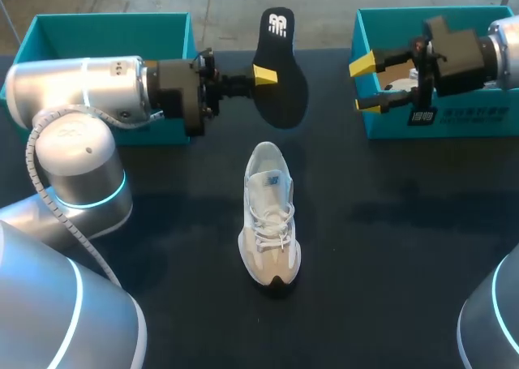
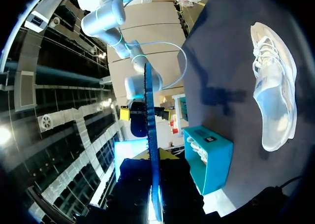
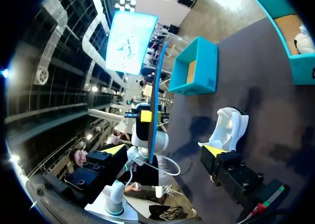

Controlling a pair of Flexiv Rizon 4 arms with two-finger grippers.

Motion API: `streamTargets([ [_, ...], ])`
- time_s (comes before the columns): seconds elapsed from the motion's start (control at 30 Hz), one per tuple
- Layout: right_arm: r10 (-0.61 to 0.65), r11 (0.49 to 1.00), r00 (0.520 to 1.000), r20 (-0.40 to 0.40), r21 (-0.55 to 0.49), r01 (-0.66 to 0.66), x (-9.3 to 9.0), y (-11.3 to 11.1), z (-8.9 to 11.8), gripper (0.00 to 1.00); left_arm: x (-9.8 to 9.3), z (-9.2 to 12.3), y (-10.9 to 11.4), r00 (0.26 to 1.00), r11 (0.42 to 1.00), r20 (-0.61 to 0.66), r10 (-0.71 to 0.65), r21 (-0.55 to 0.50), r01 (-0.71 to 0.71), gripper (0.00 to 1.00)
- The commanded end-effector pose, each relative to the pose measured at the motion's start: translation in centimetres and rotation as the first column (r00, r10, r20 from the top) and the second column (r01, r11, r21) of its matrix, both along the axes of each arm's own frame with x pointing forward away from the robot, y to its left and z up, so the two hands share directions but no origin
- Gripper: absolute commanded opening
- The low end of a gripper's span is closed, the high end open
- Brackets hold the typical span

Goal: Take the shoe out of the shoebox, open the shoe tongue, remove and reinsert the insole, then place the shoe into the shoebox

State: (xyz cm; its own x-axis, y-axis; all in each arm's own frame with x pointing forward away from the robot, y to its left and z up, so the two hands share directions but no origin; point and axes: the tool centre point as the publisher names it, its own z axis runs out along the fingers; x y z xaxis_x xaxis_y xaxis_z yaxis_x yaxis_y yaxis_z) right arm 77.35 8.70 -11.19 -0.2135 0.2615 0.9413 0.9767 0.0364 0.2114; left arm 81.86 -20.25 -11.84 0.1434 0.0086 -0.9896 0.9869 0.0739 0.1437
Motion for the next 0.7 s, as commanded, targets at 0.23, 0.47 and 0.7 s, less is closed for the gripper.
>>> streamTargets([
  [0.23, 0.057, 0.998, 0.998, 0.005, 0.036, -0.057, 1.5, 2.6, -0.1, 1.00, 0.3, -1.2, -3.3, 1.000, 0.999, 0.002, -0.001, -0.043, 0.001, 0.00],
  [0.47, 0.085, 0.996, 0.996, -0.017, 0.037, -0.084, 1.7, 3.1, -0.4, 0.69, 0.6, -1.4, -4.3, 1.000, 0.997, -0.014, 0.027, -0.068, -0.028, 0.00],
  [0.7, 0.101, 0.994, 0.994, -0.029, 0.047, -0.100, 1.9, 3.6, -1.1, 0.47, 0.2, -0.8, -4.8, 1.000, 0.996, -0.014, 0.018, -0.092, -0.019, 0.00],
])
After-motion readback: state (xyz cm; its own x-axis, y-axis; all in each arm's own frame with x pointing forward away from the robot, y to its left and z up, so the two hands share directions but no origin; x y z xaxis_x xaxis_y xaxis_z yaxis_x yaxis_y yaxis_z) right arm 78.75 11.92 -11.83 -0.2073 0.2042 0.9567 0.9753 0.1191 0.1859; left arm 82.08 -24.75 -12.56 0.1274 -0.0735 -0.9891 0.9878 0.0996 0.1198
